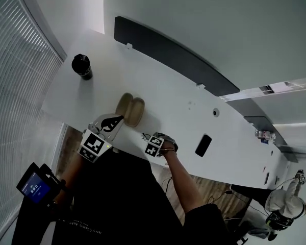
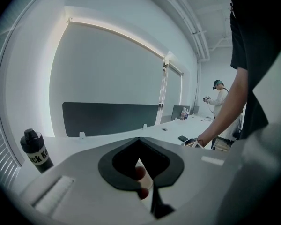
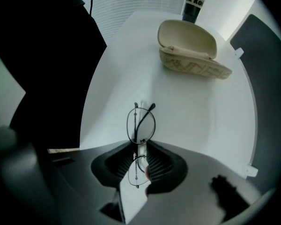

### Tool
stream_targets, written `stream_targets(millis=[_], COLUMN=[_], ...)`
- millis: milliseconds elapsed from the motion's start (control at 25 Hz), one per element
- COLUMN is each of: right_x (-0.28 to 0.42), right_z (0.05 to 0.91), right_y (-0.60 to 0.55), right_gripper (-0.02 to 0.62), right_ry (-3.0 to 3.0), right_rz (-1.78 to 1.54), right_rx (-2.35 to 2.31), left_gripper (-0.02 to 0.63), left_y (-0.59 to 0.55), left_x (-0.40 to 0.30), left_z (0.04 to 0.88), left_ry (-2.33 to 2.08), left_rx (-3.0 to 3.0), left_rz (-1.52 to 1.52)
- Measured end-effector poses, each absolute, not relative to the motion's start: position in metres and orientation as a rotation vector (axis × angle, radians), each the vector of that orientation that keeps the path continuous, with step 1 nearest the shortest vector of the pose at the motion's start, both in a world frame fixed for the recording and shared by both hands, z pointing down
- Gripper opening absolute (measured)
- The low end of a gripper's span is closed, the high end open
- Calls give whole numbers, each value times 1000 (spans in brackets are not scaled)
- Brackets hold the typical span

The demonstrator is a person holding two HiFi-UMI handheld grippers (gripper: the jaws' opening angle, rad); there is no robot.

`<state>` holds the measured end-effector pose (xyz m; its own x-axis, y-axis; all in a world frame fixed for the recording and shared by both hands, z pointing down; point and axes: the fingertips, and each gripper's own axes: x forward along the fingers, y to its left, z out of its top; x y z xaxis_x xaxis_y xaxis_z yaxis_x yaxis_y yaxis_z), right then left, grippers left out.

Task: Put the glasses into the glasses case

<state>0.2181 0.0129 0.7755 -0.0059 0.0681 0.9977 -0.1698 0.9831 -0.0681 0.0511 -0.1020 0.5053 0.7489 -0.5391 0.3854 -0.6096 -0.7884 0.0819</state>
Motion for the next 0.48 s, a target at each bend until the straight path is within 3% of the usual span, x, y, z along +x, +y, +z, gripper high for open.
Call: stream_targets(millis=[480], right_x=[197], right_z=[732], right_y=[-36], right_gripper=[84], right_ry=[-1662], right_rz=[363], right_rx=[455], left_gripper=[6], left_y=[-144], left_x=[20], left_z=[542], left_ry=[-757], left_rx=[2799], left_rz=[472])
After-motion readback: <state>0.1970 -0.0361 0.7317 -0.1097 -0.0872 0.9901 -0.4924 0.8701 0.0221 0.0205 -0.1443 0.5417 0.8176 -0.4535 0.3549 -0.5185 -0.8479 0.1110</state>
